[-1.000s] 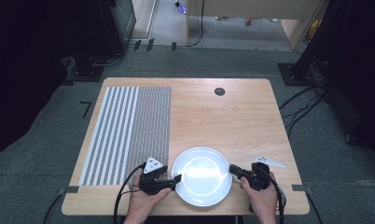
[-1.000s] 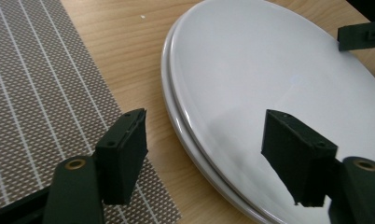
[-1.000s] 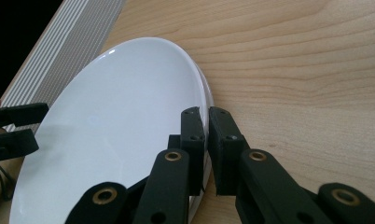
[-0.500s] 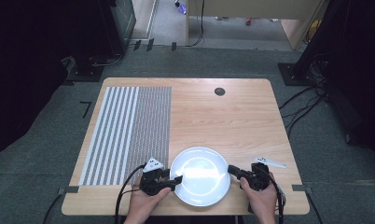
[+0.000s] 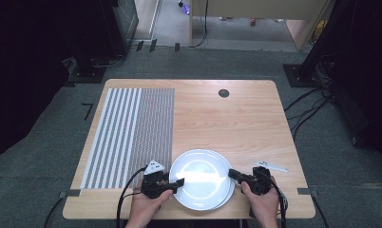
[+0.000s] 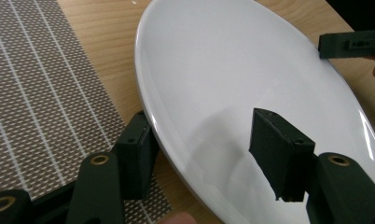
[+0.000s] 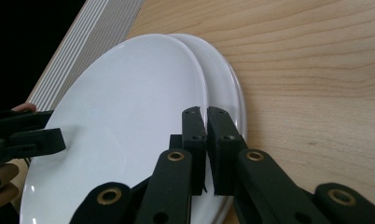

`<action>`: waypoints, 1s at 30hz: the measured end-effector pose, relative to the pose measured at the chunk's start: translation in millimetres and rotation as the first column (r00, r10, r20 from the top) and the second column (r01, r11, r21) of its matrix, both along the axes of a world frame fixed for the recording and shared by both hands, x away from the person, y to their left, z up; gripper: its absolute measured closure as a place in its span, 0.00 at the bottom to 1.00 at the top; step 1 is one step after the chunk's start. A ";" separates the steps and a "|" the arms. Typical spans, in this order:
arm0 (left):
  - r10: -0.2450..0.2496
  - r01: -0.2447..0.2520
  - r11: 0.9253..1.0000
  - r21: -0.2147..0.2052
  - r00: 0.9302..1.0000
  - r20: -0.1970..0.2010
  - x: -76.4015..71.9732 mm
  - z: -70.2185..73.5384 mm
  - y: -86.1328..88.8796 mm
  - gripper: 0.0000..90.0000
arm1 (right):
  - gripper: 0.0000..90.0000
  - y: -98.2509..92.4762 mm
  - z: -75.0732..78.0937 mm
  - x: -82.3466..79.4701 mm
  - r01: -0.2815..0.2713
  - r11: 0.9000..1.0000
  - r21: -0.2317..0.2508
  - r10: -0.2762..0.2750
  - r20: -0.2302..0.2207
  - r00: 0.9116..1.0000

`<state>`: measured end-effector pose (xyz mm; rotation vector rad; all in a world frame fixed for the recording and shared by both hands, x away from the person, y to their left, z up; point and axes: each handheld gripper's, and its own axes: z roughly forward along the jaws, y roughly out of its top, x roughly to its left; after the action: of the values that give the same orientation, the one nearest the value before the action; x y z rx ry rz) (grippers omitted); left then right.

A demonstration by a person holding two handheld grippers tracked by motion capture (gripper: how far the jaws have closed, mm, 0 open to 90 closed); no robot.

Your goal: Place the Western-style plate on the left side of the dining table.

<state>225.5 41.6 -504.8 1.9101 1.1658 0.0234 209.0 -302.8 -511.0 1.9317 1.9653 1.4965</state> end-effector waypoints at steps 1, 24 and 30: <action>0.009 -0.009 1.000 -0.002 1.000 -0.002 0.6 1.0 2.0 0.47 | 0.97 1.5 -1.0 0.0 -0.002 1.000 0.014 0.002 -0.006 1.000; 0.042 -0.043 0.999 -0.032 0.999 -0.031 5.3 14.4 26.5 0.62 | 0.97 13.0 -7.9 0.5 -0.042 0.996 0.083 0.044 -0.026 0.999; 0.051 -0.052 0.998 -0.030 0.998 -0.042 7.6 14.3 33.1 0.64 | 0.96 16.0 -9.6 0.8 -0.048 0.993 0.104 0.052 -0.035 0.998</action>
<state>233.1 74.7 -490.6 1.8610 1.2361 -0.0058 209.9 -286.8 -520.6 1.9784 2.0038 1.6170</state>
